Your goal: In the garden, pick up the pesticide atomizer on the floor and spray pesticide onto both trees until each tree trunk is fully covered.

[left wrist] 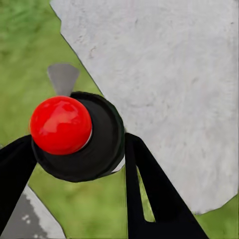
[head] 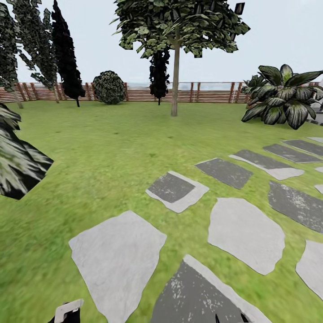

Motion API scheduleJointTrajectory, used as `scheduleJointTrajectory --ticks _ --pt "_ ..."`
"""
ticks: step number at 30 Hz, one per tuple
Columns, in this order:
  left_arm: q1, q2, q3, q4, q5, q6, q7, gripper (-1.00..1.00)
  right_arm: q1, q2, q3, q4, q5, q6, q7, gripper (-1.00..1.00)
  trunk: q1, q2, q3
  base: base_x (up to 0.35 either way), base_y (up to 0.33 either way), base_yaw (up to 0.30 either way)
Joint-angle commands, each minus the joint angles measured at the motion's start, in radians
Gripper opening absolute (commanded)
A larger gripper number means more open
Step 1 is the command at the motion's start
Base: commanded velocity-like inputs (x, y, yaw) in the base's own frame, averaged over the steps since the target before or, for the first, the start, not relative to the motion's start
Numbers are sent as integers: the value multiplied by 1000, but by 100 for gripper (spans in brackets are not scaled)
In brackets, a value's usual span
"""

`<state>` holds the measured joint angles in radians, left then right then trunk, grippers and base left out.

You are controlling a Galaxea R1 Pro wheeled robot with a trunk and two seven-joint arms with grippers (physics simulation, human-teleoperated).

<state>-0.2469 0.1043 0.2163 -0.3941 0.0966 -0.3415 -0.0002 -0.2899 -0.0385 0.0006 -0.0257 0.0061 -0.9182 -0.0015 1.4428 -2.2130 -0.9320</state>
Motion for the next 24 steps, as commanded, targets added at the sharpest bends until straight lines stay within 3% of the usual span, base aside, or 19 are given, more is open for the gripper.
scheduleJointTrajectory --ticks 1,24 --pt "0 0 0 0 0 0 0 -100 0 0 0 0 0 0 0 100 0 0 0 340 0 0" --pt "0 0 0 0 0 0 0 -100 0 0 0 0 0 0 0 100 0 0 0 340 0 0"
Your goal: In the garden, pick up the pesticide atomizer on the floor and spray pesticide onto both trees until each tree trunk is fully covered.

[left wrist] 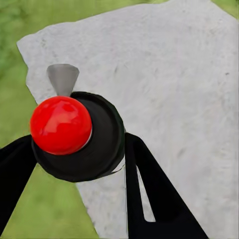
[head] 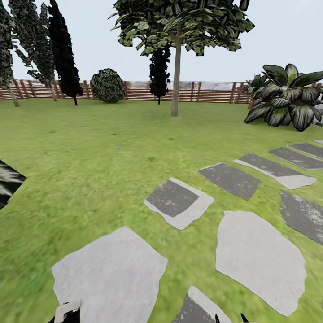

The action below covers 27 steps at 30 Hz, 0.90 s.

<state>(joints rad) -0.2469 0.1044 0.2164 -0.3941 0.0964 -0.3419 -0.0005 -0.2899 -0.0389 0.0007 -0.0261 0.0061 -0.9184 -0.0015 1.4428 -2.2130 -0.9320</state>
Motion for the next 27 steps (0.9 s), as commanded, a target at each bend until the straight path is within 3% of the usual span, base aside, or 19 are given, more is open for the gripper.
scheduleJointTrajectory --ticks 1,27 --pt "0 0 0 0 0 0 1 -100 0 0 0 0 0 0 0 100 0 0 0 340 0 0" --pt "0 0 0 0 0 0 1 -100 0 0 0 0 0 0 0 100 0 0 0 340 0 0"
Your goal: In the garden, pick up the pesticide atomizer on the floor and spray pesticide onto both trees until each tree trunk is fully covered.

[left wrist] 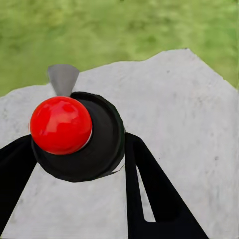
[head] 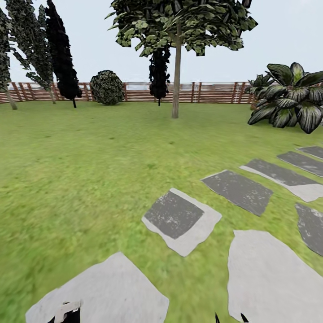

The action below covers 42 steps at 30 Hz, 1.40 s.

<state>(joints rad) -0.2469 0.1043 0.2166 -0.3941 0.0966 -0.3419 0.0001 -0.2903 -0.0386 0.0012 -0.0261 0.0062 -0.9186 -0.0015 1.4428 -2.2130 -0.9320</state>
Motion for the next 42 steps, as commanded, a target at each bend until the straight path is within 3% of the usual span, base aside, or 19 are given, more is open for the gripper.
scheduleJointTrajectory --ticks 1,42 --pt "0 0 0 0 0 0 0 -100 0 0 0 0 0 0 0 100 0 0 0 340 0 0" --pt "0 0 0 0 0 0 -1 -100 0 0 -1 0 0 0 0 100 0 0 0 340 0 0"
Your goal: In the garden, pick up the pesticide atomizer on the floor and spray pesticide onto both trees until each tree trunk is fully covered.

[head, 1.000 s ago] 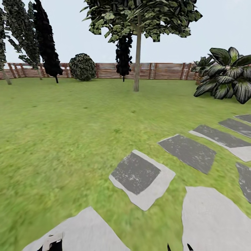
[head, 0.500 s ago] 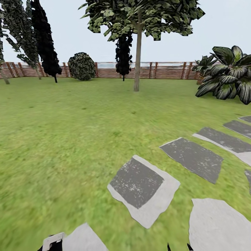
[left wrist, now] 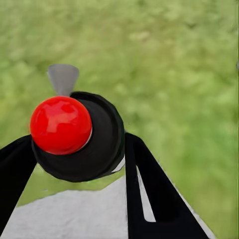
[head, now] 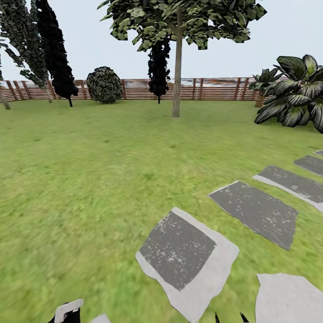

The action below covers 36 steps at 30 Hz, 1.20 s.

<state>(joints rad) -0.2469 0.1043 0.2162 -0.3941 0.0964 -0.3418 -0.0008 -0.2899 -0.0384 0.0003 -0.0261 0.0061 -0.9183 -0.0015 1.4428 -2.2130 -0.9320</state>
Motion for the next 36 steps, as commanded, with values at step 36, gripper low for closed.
scheduleJointTrajectory --ticks 36 --pt "0 0 0 0 0 0 2 -100 0 0 0 0 0 0 0 100 0 0 0 340 0 0"
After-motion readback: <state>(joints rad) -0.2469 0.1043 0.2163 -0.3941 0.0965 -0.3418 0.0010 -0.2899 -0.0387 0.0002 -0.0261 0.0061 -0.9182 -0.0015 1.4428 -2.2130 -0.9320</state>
